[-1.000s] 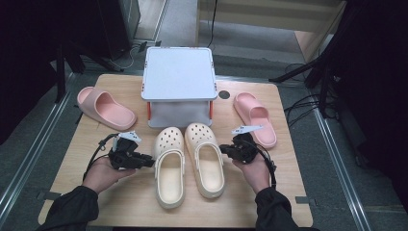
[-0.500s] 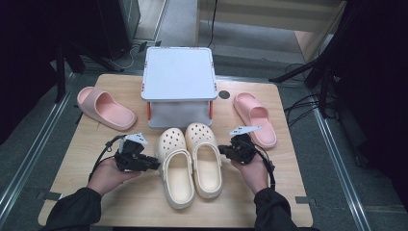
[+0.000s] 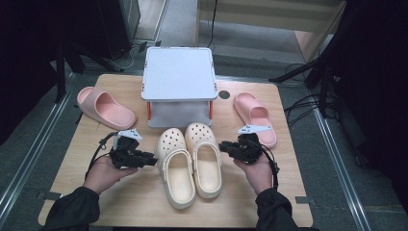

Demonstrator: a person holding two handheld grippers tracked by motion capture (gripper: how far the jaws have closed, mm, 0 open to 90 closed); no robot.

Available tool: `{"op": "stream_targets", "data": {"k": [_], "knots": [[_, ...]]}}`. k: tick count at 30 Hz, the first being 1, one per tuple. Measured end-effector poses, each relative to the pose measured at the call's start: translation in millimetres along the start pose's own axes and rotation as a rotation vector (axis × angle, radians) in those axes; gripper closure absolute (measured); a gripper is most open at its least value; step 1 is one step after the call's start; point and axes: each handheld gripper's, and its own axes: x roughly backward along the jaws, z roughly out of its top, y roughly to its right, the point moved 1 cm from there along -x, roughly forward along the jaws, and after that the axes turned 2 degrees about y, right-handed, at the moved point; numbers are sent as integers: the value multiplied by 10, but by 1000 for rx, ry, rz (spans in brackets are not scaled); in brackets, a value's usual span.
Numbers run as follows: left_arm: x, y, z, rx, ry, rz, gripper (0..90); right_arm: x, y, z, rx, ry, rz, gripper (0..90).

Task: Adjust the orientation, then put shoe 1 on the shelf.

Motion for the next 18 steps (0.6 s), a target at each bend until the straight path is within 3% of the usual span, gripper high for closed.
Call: {"op": "stream_targets", "data": {"k": [4,11,18], "knots": [[49,-13,25,21,6,4,621,74,-100,15,2,14,19,720],[135,-45,66,53,25,13,579,146,-306,8,51,16,48,668],[186,-70,101,59,34,20,578,159,-457,-58,63,6,79,634]]}}
